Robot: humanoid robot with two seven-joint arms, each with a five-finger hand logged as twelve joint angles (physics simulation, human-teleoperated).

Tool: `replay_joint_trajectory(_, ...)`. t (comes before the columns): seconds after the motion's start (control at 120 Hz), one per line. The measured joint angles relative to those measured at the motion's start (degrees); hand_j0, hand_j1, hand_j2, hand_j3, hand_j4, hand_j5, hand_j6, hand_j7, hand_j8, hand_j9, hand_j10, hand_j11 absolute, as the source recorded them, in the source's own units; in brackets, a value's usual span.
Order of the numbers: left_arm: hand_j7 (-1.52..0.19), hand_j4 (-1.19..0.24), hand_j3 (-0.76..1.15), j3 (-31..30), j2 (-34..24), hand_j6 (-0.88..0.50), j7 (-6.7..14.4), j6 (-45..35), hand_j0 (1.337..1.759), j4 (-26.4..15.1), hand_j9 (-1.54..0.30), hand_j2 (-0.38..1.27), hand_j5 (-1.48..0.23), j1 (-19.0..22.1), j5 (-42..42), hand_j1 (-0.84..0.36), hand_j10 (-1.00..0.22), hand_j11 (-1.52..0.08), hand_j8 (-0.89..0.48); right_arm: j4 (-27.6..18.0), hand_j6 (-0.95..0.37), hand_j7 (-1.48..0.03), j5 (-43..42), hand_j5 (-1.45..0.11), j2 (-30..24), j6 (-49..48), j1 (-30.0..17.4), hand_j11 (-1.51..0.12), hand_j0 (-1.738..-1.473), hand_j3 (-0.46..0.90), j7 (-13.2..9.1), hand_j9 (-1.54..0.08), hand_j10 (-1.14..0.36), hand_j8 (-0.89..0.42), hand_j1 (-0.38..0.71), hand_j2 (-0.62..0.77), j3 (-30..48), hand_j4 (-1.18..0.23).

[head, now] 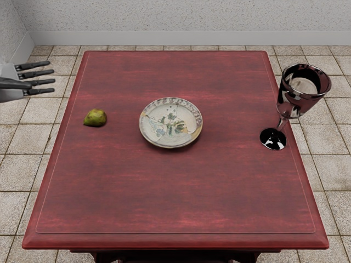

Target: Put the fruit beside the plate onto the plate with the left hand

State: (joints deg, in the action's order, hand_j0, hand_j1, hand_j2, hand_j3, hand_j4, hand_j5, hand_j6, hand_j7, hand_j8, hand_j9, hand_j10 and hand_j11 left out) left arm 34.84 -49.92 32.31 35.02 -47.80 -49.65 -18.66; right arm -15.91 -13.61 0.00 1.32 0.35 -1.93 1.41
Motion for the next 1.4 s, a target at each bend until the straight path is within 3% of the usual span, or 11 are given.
replay_joint_trajectory(0.1,-0.05,-0.03,0.00,-0.4,0.5,-0.03,0.2,0.0,1.658,0.5,-0.05,0.01,-0.05,-1.2,0.5,0.30,-0.03,-0.05,-0.03,0.0,0.00,0.00,0.0,0.00,0.0,0.0,0.0,0.00,-1.658,0.00,0.0,0.00,0.00,0.00,-0.35,0.00,0.0,0.00)
replay_joint_trajectory(0.208,-0.04,-0.03,0.00,-4.7,5.1,-0.03,0.9,0.0,1.658,0.6,-0.04,0.01,-0.04,-10.9,10.0,0.31,-0.03,-0.04,-0.03,0.0,0.00,0.00,0.0,0.00,0.0,0.0,0.0,0.00,-1.658,0.00,0.0,0.00,0.00,0.00,-0.35,0.00,0.0,0.00)
replay_joint_trajectory(0.258,-0.04,-0.03,0.00,-7.0,10.6,-0.03,1.4,0.0,1.658,0.5,-0.04,0.01,-0.04,-14.9,17.9,0.31,-0.03,-0.04,-0.03,0.0,0.00,0.00,0.0,0.00,0.0,0.0,0.0,0.00,-1.658,0.00,0.0,0.00,0.00,0.00,-0.35,0.00,0.0,0.00)
replay_joint_trajectory(0.317,-0.04,-0.03,0.00,-8.7,12.2,-0.03,1.9,0.0,1.658,-0.7,-0.04,0.01,-0.04,-18.3,28.3,0.31,-0.03,-0.04,-0.03,0.0,0.00,0.00,0.0,0.00,0.0,0.0,0.0,0.00,-1.658,0.00,0.0,0.00,0.00,0.00,-0.35,0.00,0.0,0.00)
replay_joint_trajectory(0.425,-0.04,-0.03,0.00,-10.3,16.4,-0.03,2.4,-0.4,1.658,-6.6,-0.04,0.01,-0.04,-18.7,47.8,0.31,-0.03,-0.04,-0.03,0.0,0.00,0.00,0.0,0.00,0.0,0.0,0.0,0.00,-1.658,0.00,0.0,0.00,0.00,0.00,-0.35,0.00,0.0,0.00)
replay_joint_trajectory(0.508,-0.04,-0.03,0.00,-11.1,19.7,-0.03,2.6,-8.8,1.658,-8.8,-0.04,0.01,-0.04,-18.4,61.9,0.31,-0.03,-0.04,-0.03,0.0,0.00,0.00,0.0,0.00,0.0,0.0,0.1,0.00,-1.658,0.00,0.0,0.00,0.00,0.00,-0.35,0.00,0.0,0.00)
replay_joint_trajectory(0.567,-0.04,-0.04,0.00,-12.3,20.6,-0.04,2.4,-15.8,1.658,-9.5,-0.04,0.01,-0.04,-18.4,68.4,0.31,-0.03,-0.04,-0.04,0.0,0.00,0.00,0.0,0.00,0.0,0.0,0.1,0.00,-1.658,0.00,0.0,0.00,0.00,0.00,-0.35,0.00,0.0,0.00)
replay_joint_trajectory(0.7,-0.05,-0.04,0.00,-21.1,23.2,-0.04,-0.7,-26.8,1.658,-10.1,-0.05,0.01,-0.05,-18.4,77.3,0.31,-0.04,-0.05,-0.04,0.0,0.00,0.00,0.0,0.00,0.0,0.0,0.1,0.00,-1.658,0.00,0.0,0.00,0.00,0.00,-0.35,0.00,0.0,0.00)
replay_joint_trajectory(0.85,-0.05,-0.04,0.00,-30.2,26.9,-0.04,-1.7,-31.3,1.658,-10.4,-0.05,0.01,-0.05,-17.2,81.8,0.30,-0.04,-0.05,-0.04,0.0,0.00,0.00,0.0,0.00,0.0,0.0,0.1,0.00,-1.658,0.00,0.0,0.00,0.00,0.00,-0.35,0.00,0.0,0.00)
replay_joint_trajectory(1.042,-0.06,-0.05,0.00,-32.9,27.1,-0.05,-2.1,-38.6,1.658,-10.5,-0.06,0.01,-0.06,-15.6,83.0,0.29,-0.05,-0.06,-0.05,0.0,0.00,0.00,0.0,0.00,0.0,0.0,0.1,0.00,-1.658,0.00,0.0,0.00,0.00,0.00,-0.35,0.00,0.0,0.00)
replay_joint_trajectory(1.4,-0.40,-0.30,0.00,-33.5,27.1,-0.30,-1.8,-40.7,1.658,-10.5,-0.40,0.06,-0.40,-15.6,83.1,-0.02,-0.30,-0.40,-0.30,0.0,0.00,0.00,0.0,0.00,0.0,0.0,0.1,0.00,-1.658,0.00,0.0,0.00,0.00,0.00,-0.35,0.00,0.0,0.00)
